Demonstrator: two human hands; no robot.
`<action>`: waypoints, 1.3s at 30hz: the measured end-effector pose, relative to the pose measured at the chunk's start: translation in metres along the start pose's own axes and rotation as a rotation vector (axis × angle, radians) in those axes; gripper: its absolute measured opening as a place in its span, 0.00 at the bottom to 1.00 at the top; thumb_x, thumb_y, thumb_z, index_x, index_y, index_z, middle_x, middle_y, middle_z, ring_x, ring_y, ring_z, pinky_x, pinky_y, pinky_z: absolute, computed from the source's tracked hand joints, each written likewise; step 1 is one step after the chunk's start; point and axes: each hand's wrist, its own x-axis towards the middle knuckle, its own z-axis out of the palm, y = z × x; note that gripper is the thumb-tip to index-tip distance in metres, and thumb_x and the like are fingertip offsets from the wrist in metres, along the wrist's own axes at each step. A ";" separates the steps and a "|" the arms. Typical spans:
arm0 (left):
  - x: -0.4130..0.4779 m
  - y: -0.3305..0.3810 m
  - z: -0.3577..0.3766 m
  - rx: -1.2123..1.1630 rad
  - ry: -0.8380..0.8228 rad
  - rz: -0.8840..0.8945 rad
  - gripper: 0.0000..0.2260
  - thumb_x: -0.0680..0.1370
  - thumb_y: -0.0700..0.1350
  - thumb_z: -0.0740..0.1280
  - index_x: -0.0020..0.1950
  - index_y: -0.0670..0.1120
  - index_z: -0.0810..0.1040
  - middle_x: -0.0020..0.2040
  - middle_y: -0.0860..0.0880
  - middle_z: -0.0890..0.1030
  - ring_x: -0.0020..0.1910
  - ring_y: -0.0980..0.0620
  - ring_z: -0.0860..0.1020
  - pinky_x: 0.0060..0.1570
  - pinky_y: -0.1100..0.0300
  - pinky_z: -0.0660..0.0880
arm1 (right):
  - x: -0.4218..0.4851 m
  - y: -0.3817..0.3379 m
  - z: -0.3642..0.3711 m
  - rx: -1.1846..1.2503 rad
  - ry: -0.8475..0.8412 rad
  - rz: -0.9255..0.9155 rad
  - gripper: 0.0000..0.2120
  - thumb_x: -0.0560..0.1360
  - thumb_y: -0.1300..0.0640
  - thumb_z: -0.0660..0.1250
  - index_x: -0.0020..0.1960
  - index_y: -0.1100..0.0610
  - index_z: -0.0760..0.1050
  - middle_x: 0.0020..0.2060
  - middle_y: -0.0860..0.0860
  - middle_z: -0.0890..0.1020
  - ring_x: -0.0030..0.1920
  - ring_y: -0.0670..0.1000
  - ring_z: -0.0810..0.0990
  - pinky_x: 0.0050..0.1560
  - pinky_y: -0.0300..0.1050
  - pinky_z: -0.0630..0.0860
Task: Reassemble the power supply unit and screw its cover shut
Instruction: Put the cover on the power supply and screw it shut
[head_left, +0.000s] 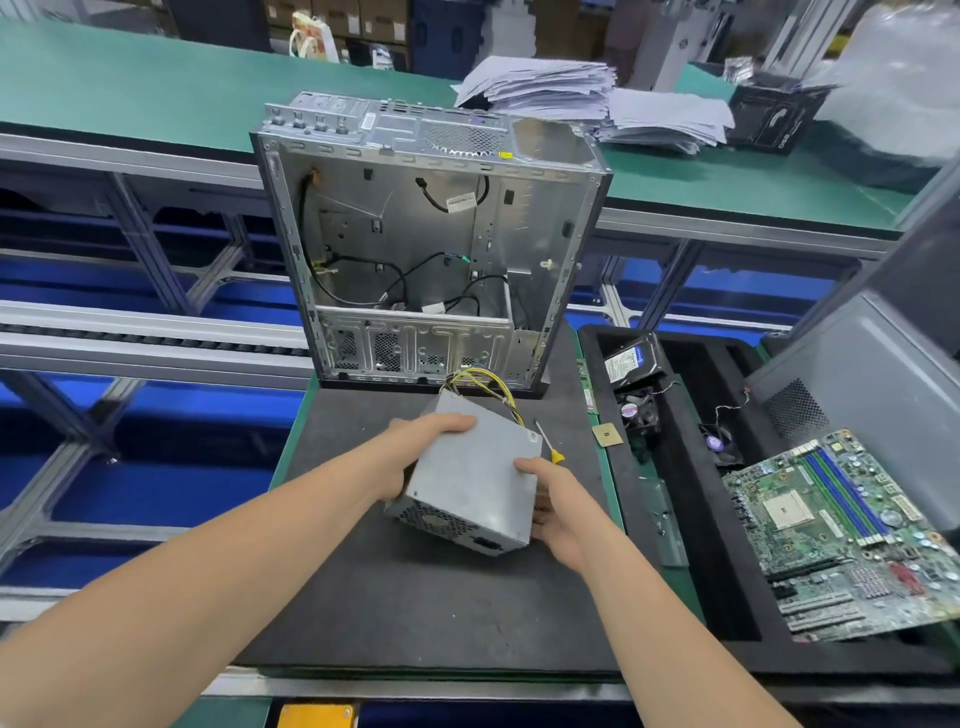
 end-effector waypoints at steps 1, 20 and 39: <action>-0.002 0.005 0.001 0.025 0.039 0.037 0.45 0.62 0.54 0.85 0.72 0.40 0.70 0.55 0.41 0.86 0.48 0.39 0.87 0.49 0.39 0.84 | -0.001 0.000 -0.001 0.020 -0.030 -0.007 0.15 0.77 0.53 0.74 0.61 0.56 0.81 0.46 0.55 0.89 0.49 0.57 0.87 0.44 0.51 0.84; -0.037 -0.005 0.026 1.295 0.450 0.864 0.44 0.68 0.79 0.59 0.76 0.53 0.71 0.67 0.56 0.79 0.65 0.52 0.77 0.66 0.50 0.71 | -0.018 -0.040 0.025 -0.368 0.060 -0.588 0.06 0.78 0.43 0.70 0.49 0.42 0.85 0.45 0.33 0.86 0.51 0.34 0.81 0.53 0.40 0.76; -0.037 -0.036 0.024 -0.172 0.467 0.389 0.09 0.82 0.47 0.64 0.61 0.50 0.79 0.55 0.50 0.86 0.56 0.48 0.83 0.61 0.48 0.78 | -0.007 -0.044 0.045 -0.259 0.099 -0.418 0.09 0.76 0.48 0.73 0.53 0.50 0.80 0.50 0.48 0.85 0.57 0.57 0.82 0.58 0.60 0.80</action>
